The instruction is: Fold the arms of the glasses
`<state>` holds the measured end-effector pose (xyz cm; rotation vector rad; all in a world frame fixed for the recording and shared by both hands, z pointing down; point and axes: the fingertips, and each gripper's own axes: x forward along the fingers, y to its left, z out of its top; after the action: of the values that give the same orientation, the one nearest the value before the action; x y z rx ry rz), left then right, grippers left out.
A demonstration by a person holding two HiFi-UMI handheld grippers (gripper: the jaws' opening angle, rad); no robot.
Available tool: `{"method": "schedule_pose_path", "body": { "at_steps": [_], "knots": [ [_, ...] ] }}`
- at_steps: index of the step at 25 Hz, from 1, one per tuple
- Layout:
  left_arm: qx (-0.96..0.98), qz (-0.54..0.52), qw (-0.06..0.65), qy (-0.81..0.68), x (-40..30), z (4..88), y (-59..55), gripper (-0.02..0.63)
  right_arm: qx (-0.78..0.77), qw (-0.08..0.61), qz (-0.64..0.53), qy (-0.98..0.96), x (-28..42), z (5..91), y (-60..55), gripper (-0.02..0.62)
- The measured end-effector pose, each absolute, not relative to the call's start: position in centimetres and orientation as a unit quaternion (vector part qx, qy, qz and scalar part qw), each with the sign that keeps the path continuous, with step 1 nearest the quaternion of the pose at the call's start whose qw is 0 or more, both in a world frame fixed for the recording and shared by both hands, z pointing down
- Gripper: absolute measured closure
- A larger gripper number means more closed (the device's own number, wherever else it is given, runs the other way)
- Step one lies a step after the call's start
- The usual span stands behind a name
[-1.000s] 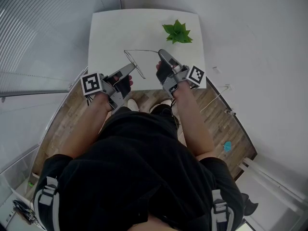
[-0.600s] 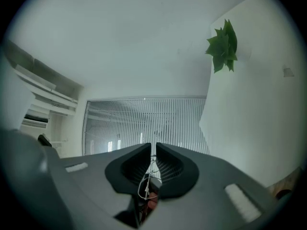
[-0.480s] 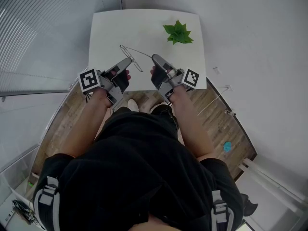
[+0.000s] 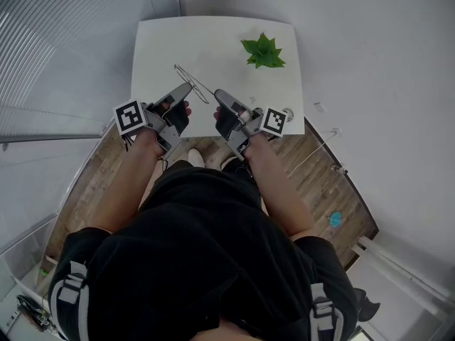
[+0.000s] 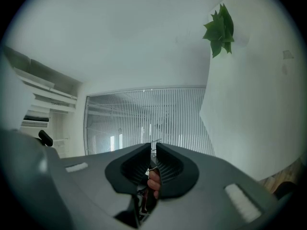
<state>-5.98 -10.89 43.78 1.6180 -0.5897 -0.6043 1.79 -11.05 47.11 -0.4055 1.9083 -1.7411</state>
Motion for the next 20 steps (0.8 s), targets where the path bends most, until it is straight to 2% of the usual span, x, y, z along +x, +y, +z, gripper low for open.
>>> {"method": "schedule_pose_path", "body": {
  "at_steps": [16, 20],
  "knots": [
    [0.702, -0.272, 0.609, -0.251, -5.6, 41.4, -10.9, 0.594, -0.138, 0.236, -0.645, 0.714, 0.9, 45.3, -9.7, 0.549],
    [0.701, -0.27, 0.609, -0.254, -5.5, 41.8, -10.7, 0.594, -0.143, 0.232, -0.633, 0.725, 1.3, 45.2, -10.0, 0.497]
  ]
}}
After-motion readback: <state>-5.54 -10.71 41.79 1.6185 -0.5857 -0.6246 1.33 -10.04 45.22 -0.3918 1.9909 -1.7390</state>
